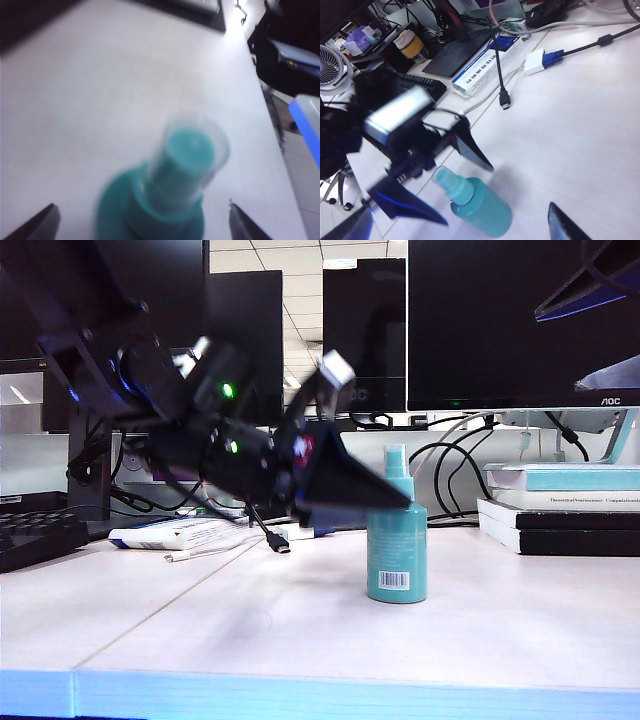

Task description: Pick up the sprayer with the left hand and remove the lid with the right hand then place it on the table.

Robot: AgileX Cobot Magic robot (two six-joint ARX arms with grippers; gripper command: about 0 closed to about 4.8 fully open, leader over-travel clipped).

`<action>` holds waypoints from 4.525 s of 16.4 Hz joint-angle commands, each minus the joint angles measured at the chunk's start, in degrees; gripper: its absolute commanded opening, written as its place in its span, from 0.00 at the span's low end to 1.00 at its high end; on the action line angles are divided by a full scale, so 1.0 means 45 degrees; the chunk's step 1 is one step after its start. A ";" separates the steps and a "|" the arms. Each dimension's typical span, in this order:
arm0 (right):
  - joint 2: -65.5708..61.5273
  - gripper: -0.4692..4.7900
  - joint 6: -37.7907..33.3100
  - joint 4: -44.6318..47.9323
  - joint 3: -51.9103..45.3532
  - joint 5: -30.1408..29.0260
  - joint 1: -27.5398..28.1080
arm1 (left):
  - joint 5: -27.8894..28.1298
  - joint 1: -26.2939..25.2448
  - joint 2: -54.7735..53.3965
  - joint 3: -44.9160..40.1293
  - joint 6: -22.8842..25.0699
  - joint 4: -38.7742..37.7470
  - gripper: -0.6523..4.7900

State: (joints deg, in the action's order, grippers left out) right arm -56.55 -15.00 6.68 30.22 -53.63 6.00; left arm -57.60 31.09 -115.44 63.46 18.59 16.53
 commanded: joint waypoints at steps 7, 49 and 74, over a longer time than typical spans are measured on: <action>0.0034 1.00 0.0049 0.0228 0.0078 -0.0058 0.0005 | 0.1710 0.0680 -0.0447 0.0015 -0.0087 -0.0311 0.81; 0.0044 0.09 -0.1948 0.3075 0.0087 -0.1438 -0.2059 | -0.2603 0.1991 0.0097 0.7150 0.1666 -1.2356 0.16; 0.0044 0.09 -0.1268 0.2594 0.0146 0.3050 -0.1345 | 0.2671 0.0238 0.0495 0.7116 0.2011 -1.2468 0.11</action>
State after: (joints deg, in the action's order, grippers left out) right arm -56.49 -22.70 20.93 30.70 -42.68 0.05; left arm -47.68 32.25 -114.21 95.22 27.99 -40.91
